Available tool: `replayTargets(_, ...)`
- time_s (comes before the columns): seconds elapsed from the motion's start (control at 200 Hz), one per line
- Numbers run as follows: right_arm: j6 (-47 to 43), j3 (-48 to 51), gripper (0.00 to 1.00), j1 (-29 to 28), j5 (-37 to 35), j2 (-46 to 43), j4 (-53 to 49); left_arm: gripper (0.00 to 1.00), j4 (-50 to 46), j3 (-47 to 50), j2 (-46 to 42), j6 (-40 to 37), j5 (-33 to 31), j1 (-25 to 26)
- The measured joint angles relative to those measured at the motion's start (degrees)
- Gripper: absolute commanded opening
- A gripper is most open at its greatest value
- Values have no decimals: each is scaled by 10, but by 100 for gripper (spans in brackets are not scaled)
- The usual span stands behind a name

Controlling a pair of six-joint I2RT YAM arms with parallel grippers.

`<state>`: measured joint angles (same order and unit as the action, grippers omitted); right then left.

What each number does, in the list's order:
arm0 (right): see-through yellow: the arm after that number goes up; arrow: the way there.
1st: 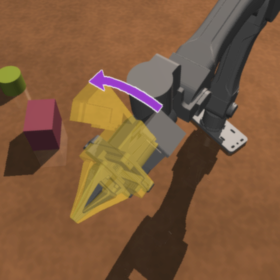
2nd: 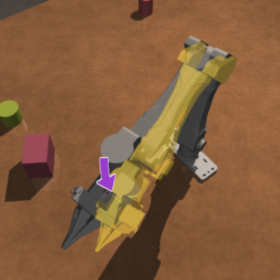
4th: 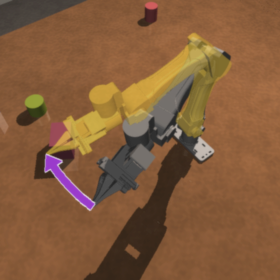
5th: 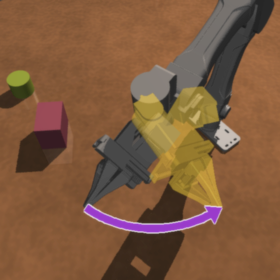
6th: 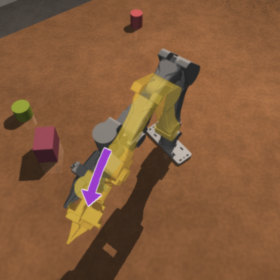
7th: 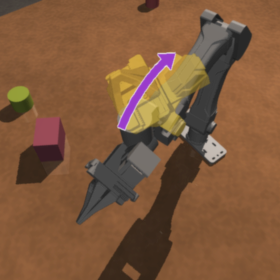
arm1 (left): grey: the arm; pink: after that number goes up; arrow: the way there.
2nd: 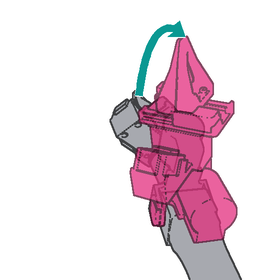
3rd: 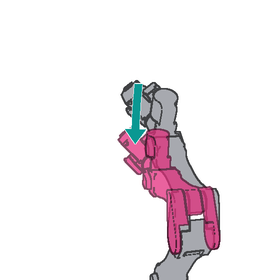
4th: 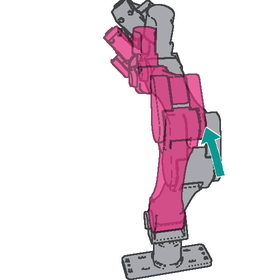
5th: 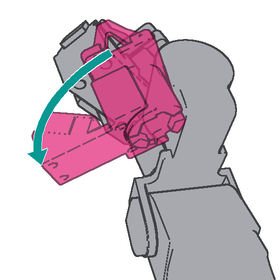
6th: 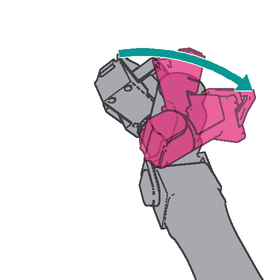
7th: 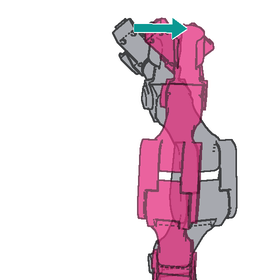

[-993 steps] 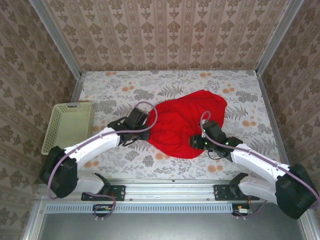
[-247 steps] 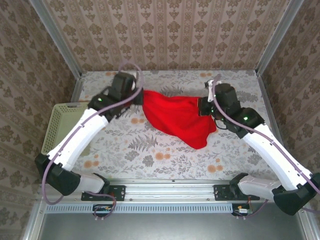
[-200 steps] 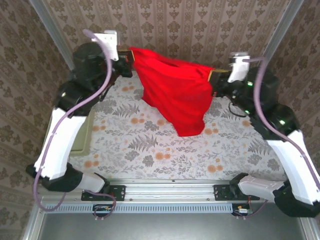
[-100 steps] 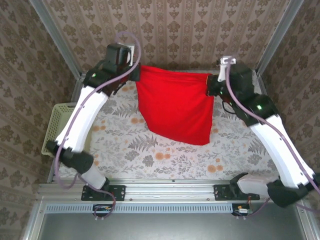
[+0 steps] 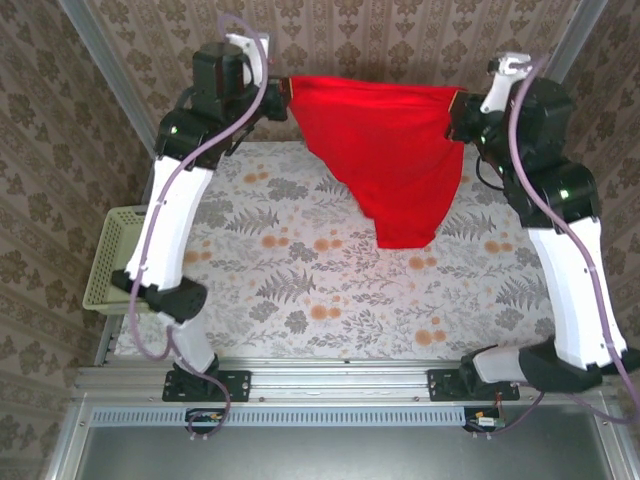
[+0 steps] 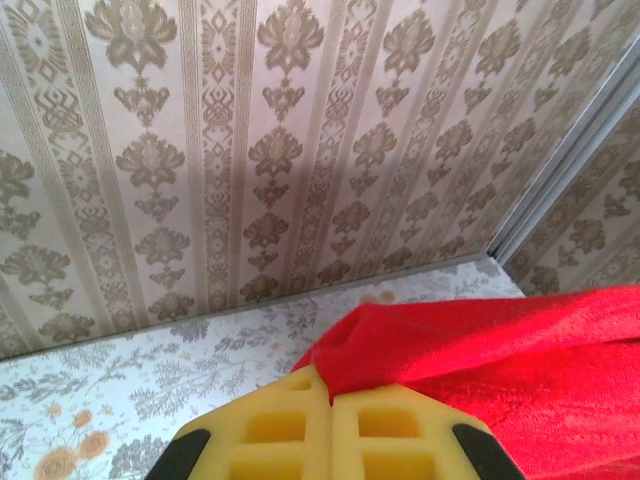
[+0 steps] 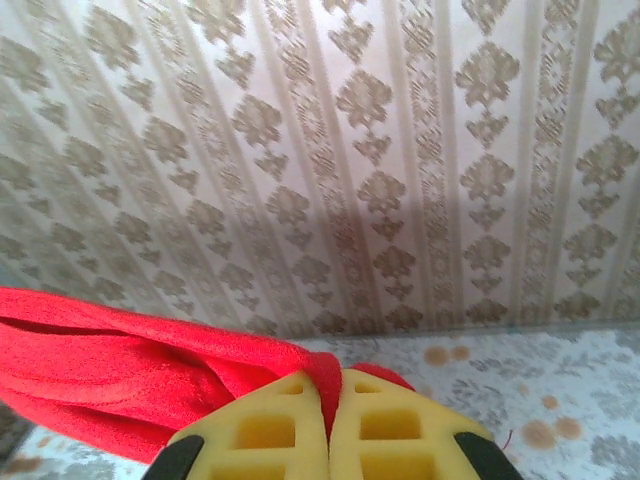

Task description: Fold the inside-out t-shirt

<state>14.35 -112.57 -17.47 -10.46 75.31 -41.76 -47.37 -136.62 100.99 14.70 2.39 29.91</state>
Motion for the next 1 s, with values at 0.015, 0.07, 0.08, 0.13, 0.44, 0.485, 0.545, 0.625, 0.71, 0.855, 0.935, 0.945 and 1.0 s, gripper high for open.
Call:
replayTargets(0.015, -2, 8, 0, -6, 1, -9, 1, 0, 9, 25, -14, -1, 0, 0)
replayTargets(0.07, -10, 45, 0, -41, -4, -41, 11, 0, 46, 126, -72, -4, 0, -2)
replayTargets(0.08, -11, 55, 0, -50, -5, -48, 14, 0, 54, 146, -83, -4, 0, -3)
replayTargets(0.13, -12, 101, 0, -88, -10, -74, 26, 0, 80, 229, -127, -4, 0, -11)
replayTargets(0.44, 67, 479, 43, -280, 10, -6, 142, 57, 164, 708, -234, 51, -25, -80)
replayTargets(0.485, 76, 513, 56, -310, 15, 33, 149, 66, 155, 760, -238, 82, -35, -88)
replayTargets(0.545, 83, 538, 62, -346, 14, 62, 142, 74, 144, 822, -257, 117, -44, -94)
replayTargets(0.625, 87, 542, 65, -374, 7, 60, 131, 77, 128, 889, -309, 157, -54, -85)
replayTargets(0.71, 89, 542, 66, -352, -7, 31, 128, 78, 123, 910, -362, 184, -63, -42)
replayTargets(0.855, 109, 552, 66, -247, -6, -13, 129, 80, 161, 902, -359, 215, -67, 66)
replayTargets(0.935, 124, 572, 66, -195, 4, -21, 129, 80, 185, 892, -311, 231, -60, 112)
replayTargets(0.945, 127, 575, 66, -190, 7, -21, 129, 80, 188, 890, -304, 233, -60, 117)
replayTargets(1.0, 136, 591, 66, -172, 17, -17, 130, 79, 203, 881, -263, 248, -57, 138)
